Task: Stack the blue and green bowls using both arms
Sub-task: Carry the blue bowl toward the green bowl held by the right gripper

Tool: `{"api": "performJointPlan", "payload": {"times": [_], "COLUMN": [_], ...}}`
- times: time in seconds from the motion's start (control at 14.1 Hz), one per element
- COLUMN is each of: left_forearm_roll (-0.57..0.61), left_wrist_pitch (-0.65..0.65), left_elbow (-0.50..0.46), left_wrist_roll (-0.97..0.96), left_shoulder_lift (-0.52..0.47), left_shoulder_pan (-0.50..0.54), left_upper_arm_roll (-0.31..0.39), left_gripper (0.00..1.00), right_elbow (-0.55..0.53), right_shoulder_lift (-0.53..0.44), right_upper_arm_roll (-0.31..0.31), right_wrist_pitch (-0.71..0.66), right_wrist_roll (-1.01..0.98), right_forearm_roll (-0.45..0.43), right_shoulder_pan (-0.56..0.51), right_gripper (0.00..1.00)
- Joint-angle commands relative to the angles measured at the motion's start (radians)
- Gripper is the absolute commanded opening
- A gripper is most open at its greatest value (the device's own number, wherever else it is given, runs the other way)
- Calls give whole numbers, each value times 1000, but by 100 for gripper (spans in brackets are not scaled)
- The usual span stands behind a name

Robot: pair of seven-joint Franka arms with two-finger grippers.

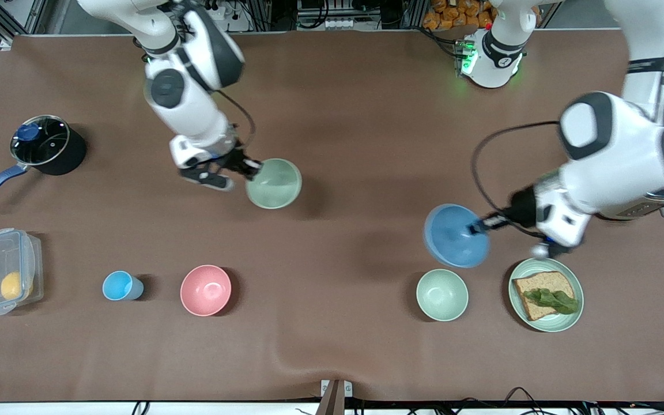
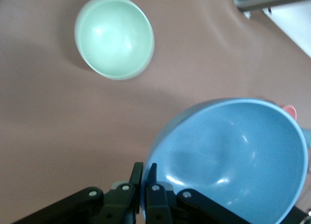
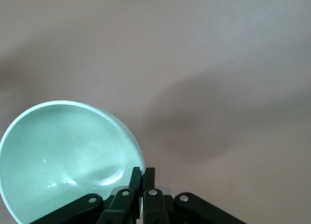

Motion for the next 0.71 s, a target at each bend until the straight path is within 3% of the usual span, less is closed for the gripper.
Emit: {"api": "performJointPlan", "payload": {"times": [0.0,0.64], "left_forearm_roll": [-9,187], "left_wrist_pitch": [38,57], "left_elbow": [12,9], "left_wrist_roll": [-7,-96], "left_shoulder_lift": [26,31], "left_shoulder_pan": [-25,-112], "left_upper_arm_roll": [-11,-13], "left_gripper": [0,0], "right_elbow": [45,124], "right_shoulder_lift": [103,287], "right_upper_arm_roll": [-10,-37], "right_wrist_pitch": [60,171], "right_wrist_roll": [115,340], "right_forearm_roll": [-2,-10], "right_shoulder_pan": [79,228], "right_gripper": [0,0]}}
